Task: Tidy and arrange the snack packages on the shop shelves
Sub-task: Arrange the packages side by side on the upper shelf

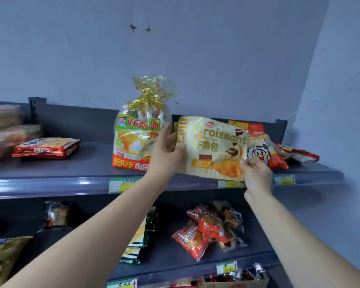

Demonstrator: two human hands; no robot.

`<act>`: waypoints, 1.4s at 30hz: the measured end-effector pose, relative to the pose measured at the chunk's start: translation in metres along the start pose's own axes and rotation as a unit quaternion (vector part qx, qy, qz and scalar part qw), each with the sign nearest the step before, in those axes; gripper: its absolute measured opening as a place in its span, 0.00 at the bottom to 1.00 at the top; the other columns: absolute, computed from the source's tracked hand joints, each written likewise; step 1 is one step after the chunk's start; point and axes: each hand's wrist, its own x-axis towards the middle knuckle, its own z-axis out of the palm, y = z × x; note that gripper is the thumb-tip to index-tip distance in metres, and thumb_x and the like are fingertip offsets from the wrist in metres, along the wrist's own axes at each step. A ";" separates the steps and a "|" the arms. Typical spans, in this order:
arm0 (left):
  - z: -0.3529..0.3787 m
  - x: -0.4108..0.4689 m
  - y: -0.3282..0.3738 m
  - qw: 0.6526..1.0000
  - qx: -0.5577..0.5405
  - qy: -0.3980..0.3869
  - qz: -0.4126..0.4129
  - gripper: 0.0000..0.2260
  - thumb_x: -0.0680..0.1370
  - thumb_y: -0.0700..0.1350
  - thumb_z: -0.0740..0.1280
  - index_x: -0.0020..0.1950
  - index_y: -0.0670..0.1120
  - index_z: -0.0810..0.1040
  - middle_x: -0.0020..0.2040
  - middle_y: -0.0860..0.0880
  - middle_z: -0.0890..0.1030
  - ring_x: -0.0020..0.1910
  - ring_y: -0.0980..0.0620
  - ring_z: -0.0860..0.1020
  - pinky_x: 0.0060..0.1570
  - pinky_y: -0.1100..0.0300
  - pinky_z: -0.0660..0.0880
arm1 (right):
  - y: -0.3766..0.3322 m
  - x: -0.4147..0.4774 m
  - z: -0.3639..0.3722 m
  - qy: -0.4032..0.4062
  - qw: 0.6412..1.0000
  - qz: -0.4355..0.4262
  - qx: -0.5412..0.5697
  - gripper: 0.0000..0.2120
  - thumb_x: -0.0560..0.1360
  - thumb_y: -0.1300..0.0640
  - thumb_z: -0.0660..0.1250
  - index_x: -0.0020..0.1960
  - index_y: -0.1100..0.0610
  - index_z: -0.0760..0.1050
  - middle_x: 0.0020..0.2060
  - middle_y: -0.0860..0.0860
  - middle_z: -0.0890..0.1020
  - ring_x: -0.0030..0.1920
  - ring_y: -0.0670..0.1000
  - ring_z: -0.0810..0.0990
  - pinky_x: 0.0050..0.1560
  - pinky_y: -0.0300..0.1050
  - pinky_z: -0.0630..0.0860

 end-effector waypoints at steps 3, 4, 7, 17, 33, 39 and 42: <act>0.015 0.012 -0.018 0.978 0.192 -0.078 0.010 0.26 0.79 0.43 0.67 0.74 0.56 0.65 0.76 0.55 0.62 0.74 0.53 0.62 0.69 0.58 0.65 | 0.011 0.029 0.007 0.023 0.999 -0.007 -0.023 0.03 0.76 0.60 0.68 0.48 0.59 0.75 0.40 0.50 0.78 0.41 0.48 0.76 0.37 0.36 0.69; 0.017 0.015 -0.024 0.960 0.258 -0.106 0.009 0.24 0.79 0.43 0.66 0.74 0.56 0.65 0.78 0.54 0.58 0.76 0.52 0.59 0.67 0.62 0.63 | 0.015 0.037 0.011 0.022 0.999 -0.009 -0.037 0.03 0.77 0.60 0.68 0.48 0.58 0.75 0.42 0.51 0.79 0.43 0.49 0.76 0.39 0.38 0.70; 0.020 0.025 -0.043 0.915 0.365 -0.173 0.011 0.25 0.81 0.41 0.63 0.76 0.57 0.62 0.80 0.52 0.47 0.78 0.51 0.51 0.65 0.65 0.60 | 0.023 0.055 0.021 0.008 0.996 -0.017 -0.082 0.02 0.77 0.59 0.67 0.46 0.57 0.75 0.42 0.50 0.80 0.45 0.52 0.77 0.45 0.46 0.72; 0.021 0.050 -0.062 0.870 0.458 -0.180 0.031 0.26 0.80 0.37 0.60 0.76 0.55 0.63 0.80 0.53 0.44 0.78 0.50 0.52 0.61 0.67 0.61 | 0.037 0.086 0.037 -0.055 0.952 -0.073 -0.290 0.05 0.77 0.53 0.66 0.44 0.53 0.75 0.40 0.48 0.79 0.43 0.55 0.78 0.48 0.54 0.77; 0.025 0.021 -0.062 0.867 0.482 -0.128 0.014 0.25 0.80 0.44 0.65 0.76 0.53 0.64 0.80 0.48 0.51 0.77 0.46 0.55 0.70 0.55 0.63 | 0.043 0.055 0.021 -0.065 0.942 -0.092 -0.316 0.15 0.76 0.52 0.67 0.61 0.55 0.71 0.49 0.50 0.78 0.55 0.57 0.77 0.53 0.57 0.76; 0.020 0.006 -0.052 0.870 0.478 -0.117 0.029 0.24 0.79 0.45 0.66 0.75 0.50 0.66 0.77 0.48 0.59 0.75 0.48 0.59 0.70 0.57 0.61 | 0.039 0.034 0.020 -0.034 0.945 -0.124 -0.302 0.20 0.75 0.53 0.68 0.64 0.55 0.69 0.61 0.53 0.74 0.62 0.55 0.72 0.60 0.57 0.73; 0.010 -0.002 -0.042 0.870 0.481 -0.094 0.045 0.22 0.79 0.44 0.66 0.73 0.49 0.68 0.74 0.49 0.64 0.73 0.48 0.64 0.67 0.57 0.65 | 0.032 0.019 0.027 -0.054 0.948 -0.149 -0.276 0.15 0.75 0.55 0.69 0.59 0.53 0.71 0.57 0.52 0.75 0.59 0.53 0.73 0.54 0.51 0.74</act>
